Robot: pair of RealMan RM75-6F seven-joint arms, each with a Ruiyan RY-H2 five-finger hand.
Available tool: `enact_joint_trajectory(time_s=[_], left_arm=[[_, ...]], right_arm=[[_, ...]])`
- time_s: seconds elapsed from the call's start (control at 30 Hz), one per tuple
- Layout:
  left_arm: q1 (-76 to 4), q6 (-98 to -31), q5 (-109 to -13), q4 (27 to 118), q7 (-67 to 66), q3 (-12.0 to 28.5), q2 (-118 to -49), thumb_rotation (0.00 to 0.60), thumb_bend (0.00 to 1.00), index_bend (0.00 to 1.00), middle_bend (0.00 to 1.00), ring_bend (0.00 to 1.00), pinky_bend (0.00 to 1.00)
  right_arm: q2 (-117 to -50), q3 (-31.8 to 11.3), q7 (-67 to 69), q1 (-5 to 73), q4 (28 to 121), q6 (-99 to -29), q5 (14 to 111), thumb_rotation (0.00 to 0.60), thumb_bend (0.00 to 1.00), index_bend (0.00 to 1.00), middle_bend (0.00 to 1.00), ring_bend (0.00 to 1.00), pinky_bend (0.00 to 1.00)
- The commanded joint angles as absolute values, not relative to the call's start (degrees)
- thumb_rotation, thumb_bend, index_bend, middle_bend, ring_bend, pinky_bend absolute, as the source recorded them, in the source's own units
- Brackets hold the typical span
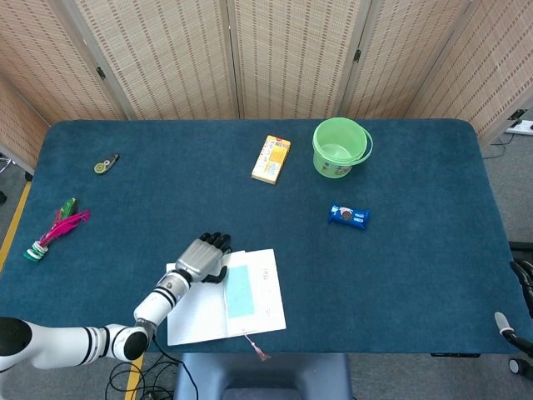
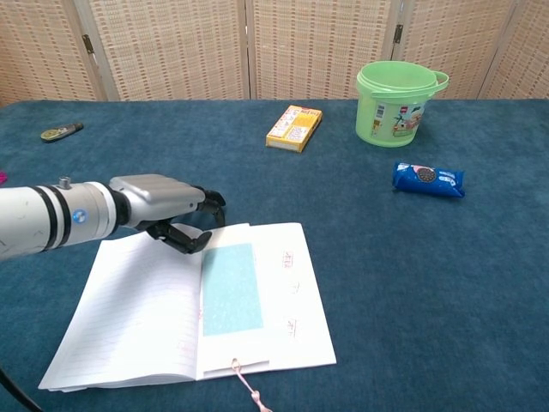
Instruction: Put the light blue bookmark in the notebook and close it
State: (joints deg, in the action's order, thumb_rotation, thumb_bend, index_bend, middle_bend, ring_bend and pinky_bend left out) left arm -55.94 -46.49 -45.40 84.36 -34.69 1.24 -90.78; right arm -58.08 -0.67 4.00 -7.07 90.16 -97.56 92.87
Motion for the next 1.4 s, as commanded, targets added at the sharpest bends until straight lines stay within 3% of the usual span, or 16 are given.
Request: enact_joint_trajectory(time_s=[0.03, 0.47, 0.63, 0.73, 0.8, 0.9, 1.2, 1.4], left_arm=[[-55.9, -46.6, -45.6, 84.5, -34.7, 1.1, -90.7, 0.261, 0.6, 0.25, 0.06, 0.0, 0.15], [-55.6, -47.3, -46.4, 85.5, -34.1, 1.1, -89.9, 0.261, 0.6, 0.26, 0.05, 0.0, 0.15], [-53.9, -49.1, -49.7, 87.9, -30.7, 1.7, -87.0, 0.263, 0.6, 0.21, 0.05, 0.0, 0.15], [-51.5, -51.5, -54.7, 89.7, -26.9, 1.4, -84.1, 0.365, 0.59, 0.2, 0.05, 0.0, 0.15], [-50.1, -53.0, -57.7, 90.4, -24.9, 1.0, -82.4, 0.496, 0.55, 0.19, 0.05, 0.0, 0.15], [-47.8, -54.9, -63.0, 91.2, -20.7, 0.0, -79.4, 0.594, 0.5, 0.19, 0.05, 0.0, 0.15], [-40.4, -65.4, -81.7, 89.6, -8.7, -4.2, -74.0, 0.6, 0.41, 0.19, 0.05, 0.0, 0.15], [-37.4, -70.4, -88.7, 87.8, -4.1, -5.9, -72.0, 0.6, 0.33, 0.19, 0.05, 0.0, 0.15]], right_arm=[[-58.0, -0.7, 3.9, -7.0, 90.3, -97.5, 92.8, 0.6, 0.25, 0.07, 0.11, 0.05, 0.07], [-57.9, -0.7, 3.8, -7.1, 90.5, -97.7, 92.9, 0.6, 0.25, 0.06, 0.11, 0.05, 0.07], [-57.6, -0.8, 3.8, -7.1, 90.7, -98.2, 93.2, 0.6, 0.25, 0.06, 0.11, 0.05, 0.07], [-57.2, -0.9, 3.7, -7.2, 90.8, -98.7, 93.5, 0.6, 0.25, 0.06, 0.11, 0.05, 0.07], [-57.1, -1.0, 3.7, -7.2, 90.8, -98.8, 93.6, 0.6, 0.25, 0.07, 0.11, 0.05, 0.07], [-56.9, -0.9, 3.7, -7.1, 90.8, -98.8, 93.9, 0.6, 0.25, 0.06, 0.11, 0.05, 0.07], [-56.7, -0.9, 3.3, -6.3, 91.1, -98.3, 94.9, 0.6, 0.25, 0.07, 0.11, 0.05, 0.07], [-56.3, -0.9, 2.6, -6.2, 91.8, -98.3, 95.2, 0.6, 0.25, 0.06, 0.11, 0.05, 0.07]])
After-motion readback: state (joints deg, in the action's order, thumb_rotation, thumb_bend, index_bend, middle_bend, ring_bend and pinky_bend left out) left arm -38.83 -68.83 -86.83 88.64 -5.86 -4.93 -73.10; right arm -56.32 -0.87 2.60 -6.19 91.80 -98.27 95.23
